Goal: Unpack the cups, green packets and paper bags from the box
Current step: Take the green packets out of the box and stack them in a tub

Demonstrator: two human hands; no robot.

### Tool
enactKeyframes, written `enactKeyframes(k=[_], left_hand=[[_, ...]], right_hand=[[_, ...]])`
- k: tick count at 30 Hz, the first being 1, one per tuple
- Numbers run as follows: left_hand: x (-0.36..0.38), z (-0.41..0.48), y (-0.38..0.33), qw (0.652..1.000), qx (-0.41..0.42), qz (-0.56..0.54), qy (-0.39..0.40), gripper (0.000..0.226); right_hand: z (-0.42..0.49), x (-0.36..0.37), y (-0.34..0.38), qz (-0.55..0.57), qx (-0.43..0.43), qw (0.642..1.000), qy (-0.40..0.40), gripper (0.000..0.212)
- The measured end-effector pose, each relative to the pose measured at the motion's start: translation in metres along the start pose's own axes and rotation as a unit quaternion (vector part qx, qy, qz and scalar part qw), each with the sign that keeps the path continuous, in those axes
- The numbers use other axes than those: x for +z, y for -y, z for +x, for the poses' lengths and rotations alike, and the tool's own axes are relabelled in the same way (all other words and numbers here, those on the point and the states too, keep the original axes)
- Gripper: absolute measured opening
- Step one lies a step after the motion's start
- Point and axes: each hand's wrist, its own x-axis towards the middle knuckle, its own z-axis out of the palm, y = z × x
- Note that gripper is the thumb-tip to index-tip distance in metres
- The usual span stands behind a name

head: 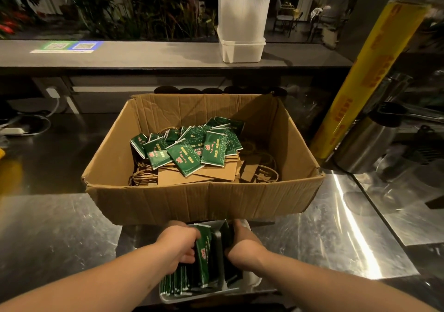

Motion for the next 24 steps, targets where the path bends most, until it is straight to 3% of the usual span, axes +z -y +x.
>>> enactKeyframes(k=[5,12,18,24], left_hand=[[-0.001,0.002,-0.001,0.999,-0.013,-0.044,0.018,0.027],[-0.003,0.004,0.003,0.999,-0.011,-0.048,0.009,0.011],[-0.001,0.006,0.005,0.999,0.01,-0.02,-0.036,0.008],[0.002,0.017,0.005,0.998,-0.011,-0.055,-0.034,0.017]], right_hand=[[-0.004,-0.004,-0.001,-0.026,-0.008,1.0,-0.009,0.079],[-0.012,-0.009,-0.001,0.01,-0.024,0.999,0.026,0.082],[-0.008,-0.007,0.004,-0.074,-0.019,0.997,0.0,0.08],[-0.017,-0.007,0.006,-0.106,-0.023,0.993,0.054,0.082]])
